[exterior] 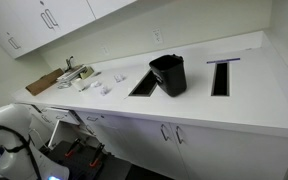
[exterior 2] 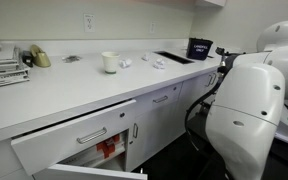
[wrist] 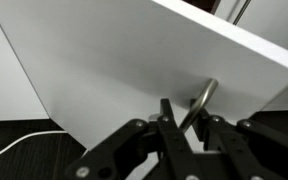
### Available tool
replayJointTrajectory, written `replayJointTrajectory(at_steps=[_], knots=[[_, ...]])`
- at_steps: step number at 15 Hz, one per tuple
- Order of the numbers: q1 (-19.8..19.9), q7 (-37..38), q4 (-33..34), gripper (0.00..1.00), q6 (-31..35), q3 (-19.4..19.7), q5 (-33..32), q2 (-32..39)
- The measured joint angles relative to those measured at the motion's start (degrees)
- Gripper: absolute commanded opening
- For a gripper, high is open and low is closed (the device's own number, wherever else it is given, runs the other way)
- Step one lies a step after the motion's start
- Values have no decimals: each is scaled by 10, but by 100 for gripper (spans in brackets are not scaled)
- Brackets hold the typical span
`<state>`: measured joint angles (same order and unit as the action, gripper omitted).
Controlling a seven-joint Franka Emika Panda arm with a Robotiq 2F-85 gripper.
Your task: Open the third cabinet door from the left
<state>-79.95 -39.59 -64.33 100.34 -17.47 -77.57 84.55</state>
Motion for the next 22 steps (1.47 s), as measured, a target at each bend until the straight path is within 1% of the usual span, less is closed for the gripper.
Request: replayJointTrajectory(at_steps=[1,2,3,5,6,9,12,14,15,17,20,22], knots=[[0,-33,16,64,12,-1,17,0],[0,-65,32,73,24,-1,39,0],[2,-94,47,80,34,-1,63,0],[10,-129,73,96,59,-4,109,1],[18,-141,85,99,75,-9,130,2],[47,-155,109,100,126,-27,183,5],[73,-155,122,100,165,-50,221,8],[77,-174,130,100,208,-47,267,8],[73,-176,131,100,215,-40,287,6],[64,-176,131,100,215,-24,296,6],[62,-176,130,100,215,-21,297,6],[64,-164,129,100,241,-22,297,6]])
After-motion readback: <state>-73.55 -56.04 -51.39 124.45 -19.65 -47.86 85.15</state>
